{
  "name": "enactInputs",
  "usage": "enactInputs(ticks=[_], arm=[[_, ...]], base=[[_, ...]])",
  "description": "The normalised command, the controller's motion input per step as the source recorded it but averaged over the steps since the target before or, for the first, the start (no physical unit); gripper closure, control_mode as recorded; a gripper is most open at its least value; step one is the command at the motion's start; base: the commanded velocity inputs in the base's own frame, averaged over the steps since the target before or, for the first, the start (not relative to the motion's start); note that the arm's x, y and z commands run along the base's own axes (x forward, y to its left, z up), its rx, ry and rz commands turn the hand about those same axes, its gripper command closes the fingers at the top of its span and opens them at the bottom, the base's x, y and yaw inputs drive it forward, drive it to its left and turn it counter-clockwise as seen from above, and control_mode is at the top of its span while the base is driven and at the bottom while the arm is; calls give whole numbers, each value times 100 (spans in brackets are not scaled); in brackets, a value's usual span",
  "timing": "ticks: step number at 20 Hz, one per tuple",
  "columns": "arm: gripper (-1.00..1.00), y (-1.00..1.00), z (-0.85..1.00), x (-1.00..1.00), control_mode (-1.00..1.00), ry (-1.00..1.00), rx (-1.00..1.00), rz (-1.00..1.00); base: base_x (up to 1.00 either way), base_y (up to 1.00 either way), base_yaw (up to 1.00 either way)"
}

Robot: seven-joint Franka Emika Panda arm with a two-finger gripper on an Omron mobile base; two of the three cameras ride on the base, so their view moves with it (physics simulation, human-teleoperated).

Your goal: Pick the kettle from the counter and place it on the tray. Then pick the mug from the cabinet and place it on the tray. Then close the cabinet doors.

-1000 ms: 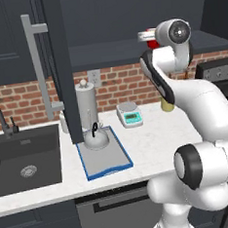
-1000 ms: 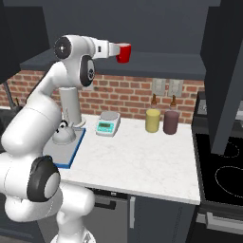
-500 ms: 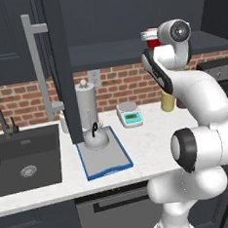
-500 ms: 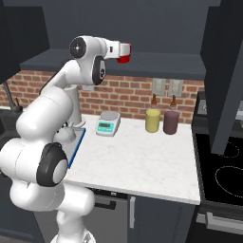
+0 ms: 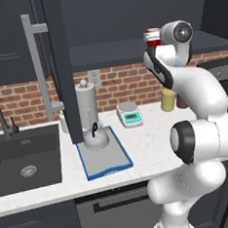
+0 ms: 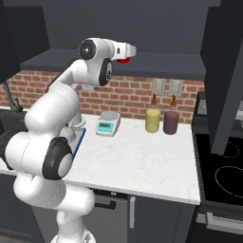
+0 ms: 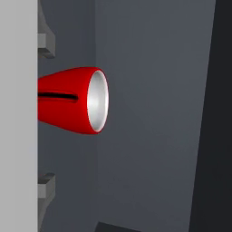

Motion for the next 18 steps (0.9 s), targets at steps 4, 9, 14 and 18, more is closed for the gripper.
enactInputs(ticks=[4, 9, 14, 18], arm=[[-100, 2, -7, 13, -100, 0, 0, 0], [-100, 5, -6, 16, -100, 0, 0, 0], [-100, 5, -2, 14, -100, 0, 0, 0], [-100, 8, 0, 16, -100, 0, 0, 0]], base=[[0, 0, 0], [0, 0, 0], [0, 0, 0], [0, 0, 0]])
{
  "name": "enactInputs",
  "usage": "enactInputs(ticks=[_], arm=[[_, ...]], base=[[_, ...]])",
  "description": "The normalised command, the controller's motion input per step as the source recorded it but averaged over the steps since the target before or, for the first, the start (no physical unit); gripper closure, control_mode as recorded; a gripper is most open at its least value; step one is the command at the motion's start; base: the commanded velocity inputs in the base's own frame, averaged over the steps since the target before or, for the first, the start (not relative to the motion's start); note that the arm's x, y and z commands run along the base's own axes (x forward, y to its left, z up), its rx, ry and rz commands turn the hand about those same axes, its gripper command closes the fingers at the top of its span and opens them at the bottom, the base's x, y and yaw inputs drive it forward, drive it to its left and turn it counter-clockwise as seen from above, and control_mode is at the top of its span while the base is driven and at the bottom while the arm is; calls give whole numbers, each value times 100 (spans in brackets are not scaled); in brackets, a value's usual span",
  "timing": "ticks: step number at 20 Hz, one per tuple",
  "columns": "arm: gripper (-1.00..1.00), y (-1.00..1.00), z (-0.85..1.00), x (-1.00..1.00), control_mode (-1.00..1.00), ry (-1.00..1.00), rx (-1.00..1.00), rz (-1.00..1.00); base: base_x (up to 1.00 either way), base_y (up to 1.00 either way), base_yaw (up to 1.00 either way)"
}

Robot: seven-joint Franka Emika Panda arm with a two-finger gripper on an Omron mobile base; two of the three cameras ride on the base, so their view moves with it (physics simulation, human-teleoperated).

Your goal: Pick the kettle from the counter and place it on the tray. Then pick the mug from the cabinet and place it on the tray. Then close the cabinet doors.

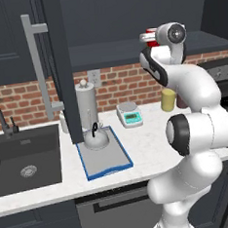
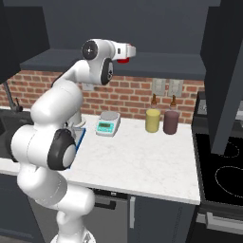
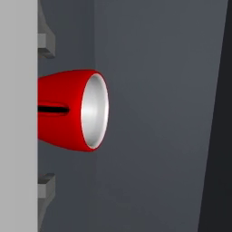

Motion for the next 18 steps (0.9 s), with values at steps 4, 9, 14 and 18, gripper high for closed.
enactInputs(ticks=[4, 9, 14, 18], arm=[[-100, 3, 0, 17, -100, 0, 0, 0], [-100, 1, 0, 15, -100, 0, 0, 0], [100, 0, -1, 2, -100, 0, 0, 0], [100, -1, -2, 0, -100, 0, 0, 0]], base=[[0, 0, 0], [0, 0, 0], [0, 0, 0], [0, 0, 0]])
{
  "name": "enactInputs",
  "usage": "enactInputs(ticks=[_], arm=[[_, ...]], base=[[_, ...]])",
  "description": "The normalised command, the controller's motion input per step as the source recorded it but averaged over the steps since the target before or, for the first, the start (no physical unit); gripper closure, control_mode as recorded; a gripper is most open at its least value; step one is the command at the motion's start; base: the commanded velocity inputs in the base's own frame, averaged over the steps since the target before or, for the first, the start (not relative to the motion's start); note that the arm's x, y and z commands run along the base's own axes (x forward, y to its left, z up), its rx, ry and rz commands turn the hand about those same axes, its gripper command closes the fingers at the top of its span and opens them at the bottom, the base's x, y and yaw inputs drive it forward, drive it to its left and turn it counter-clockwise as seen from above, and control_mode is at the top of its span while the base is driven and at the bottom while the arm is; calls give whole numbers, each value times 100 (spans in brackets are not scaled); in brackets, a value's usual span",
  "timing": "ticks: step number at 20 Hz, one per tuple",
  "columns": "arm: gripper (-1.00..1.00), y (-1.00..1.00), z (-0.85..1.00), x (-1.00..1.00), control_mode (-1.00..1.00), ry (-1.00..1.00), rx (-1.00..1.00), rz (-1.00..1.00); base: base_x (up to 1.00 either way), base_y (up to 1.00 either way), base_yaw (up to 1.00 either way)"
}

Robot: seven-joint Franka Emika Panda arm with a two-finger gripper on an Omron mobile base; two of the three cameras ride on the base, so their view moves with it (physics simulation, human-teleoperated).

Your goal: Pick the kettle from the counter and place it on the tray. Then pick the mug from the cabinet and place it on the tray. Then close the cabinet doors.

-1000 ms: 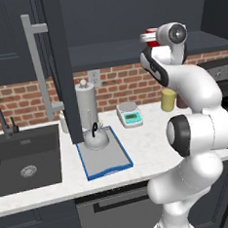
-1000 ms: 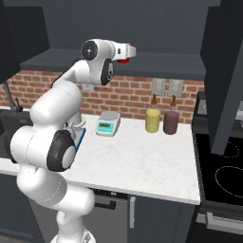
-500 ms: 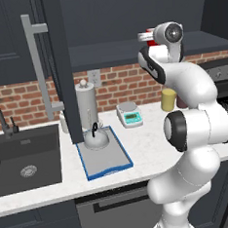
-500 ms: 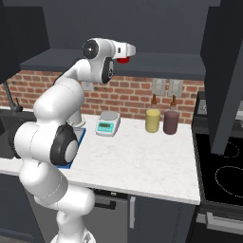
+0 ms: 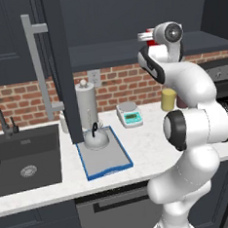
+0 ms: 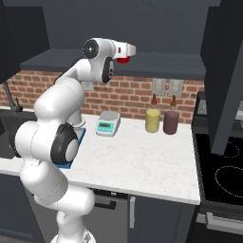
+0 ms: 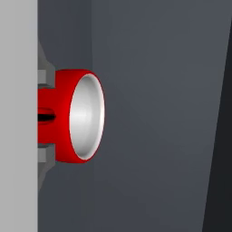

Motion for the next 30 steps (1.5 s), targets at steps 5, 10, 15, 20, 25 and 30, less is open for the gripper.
enactInputs(ticks=[5, 10, 15, 20, 25, 30], arm=[[100, 0, -14, 0, -100, 0, 0, 0], [100, 0, -6, 0, -100, 2, 0, 0], [100, 1, -7, 0, -100, 1, -2, 0], [100, 0, -2, 0, -100, 0, 0, 0], [100, 0, -2, -2, -100, 0, 0, 0], [100, 0, -1, -28, -100, -1, 0, 0]], base=[[0, 0, 0], [0, 0, 0], [0, 0, 0], [0, 0, 0], [0, 0, 0], [0, 0, 0]])
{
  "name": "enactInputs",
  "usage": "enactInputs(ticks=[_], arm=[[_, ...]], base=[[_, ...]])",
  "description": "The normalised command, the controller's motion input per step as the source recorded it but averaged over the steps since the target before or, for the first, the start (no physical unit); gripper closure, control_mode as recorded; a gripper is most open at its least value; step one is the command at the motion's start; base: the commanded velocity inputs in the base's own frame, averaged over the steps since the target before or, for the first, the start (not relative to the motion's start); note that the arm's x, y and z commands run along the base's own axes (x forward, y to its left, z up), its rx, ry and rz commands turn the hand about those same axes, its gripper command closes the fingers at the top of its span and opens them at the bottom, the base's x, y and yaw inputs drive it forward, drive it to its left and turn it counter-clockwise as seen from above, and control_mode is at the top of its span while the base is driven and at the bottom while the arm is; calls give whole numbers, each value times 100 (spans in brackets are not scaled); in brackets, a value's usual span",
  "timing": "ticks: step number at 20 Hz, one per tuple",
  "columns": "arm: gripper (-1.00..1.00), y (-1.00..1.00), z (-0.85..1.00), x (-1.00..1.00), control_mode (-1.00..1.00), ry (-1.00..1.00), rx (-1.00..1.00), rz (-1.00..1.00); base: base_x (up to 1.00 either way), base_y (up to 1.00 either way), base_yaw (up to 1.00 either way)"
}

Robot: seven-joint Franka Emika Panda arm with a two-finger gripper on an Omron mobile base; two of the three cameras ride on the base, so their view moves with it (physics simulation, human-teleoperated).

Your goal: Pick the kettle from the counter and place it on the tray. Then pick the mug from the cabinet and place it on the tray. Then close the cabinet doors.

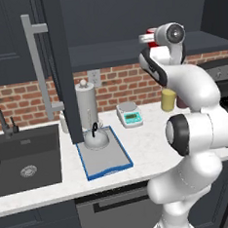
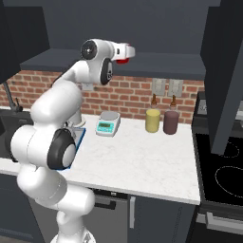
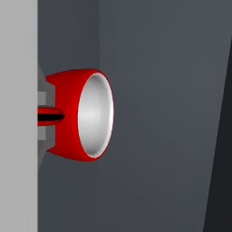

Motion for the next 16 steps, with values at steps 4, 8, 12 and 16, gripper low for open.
enactInputs(ticks=[4, 8, 12, 16], arm=[[100, 0, 0, -95, -100, -6, 0, 0], [100, 0, 1, -100, -100, 0, 0, 3], [100, -1, 12, -93, -100, 0, 0, 5], [100, 0, 14, -89, -100, 2, 0, 17]], base=[[0, 0, 0], [0, 0, 0], [0, 0, 0], [0, 0, 0]])
